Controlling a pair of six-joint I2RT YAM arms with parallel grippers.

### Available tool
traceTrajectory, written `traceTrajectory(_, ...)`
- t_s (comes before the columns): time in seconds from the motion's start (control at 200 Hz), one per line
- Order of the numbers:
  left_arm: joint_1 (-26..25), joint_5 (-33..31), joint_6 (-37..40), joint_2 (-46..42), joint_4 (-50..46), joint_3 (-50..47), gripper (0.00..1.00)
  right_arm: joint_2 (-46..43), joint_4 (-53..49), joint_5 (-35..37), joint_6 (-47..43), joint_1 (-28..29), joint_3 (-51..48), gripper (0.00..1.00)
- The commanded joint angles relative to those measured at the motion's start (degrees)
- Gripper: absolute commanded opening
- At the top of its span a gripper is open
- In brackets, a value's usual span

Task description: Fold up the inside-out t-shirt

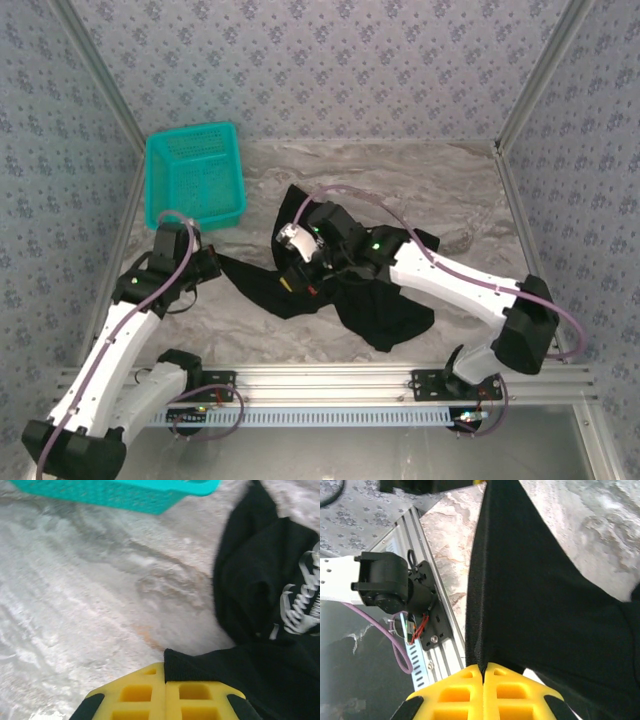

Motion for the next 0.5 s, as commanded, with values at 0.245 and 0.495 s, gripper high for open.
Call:
traceTrajectory(0.245, 7.61, 2.21, 1.90, -1.87, 1.99, 2.05, 0.00, 7.53, 0.20, -3.09, -1.00, 3.04, 10.28, 0.00)
traceTrajectory(0.495, 2.95, 30.90, -1.16, -2.79, 24.54, 9.50, 0.00, -2.51, -8.29, 8.39, -1.96, -13.06, 8.37, 0.00)
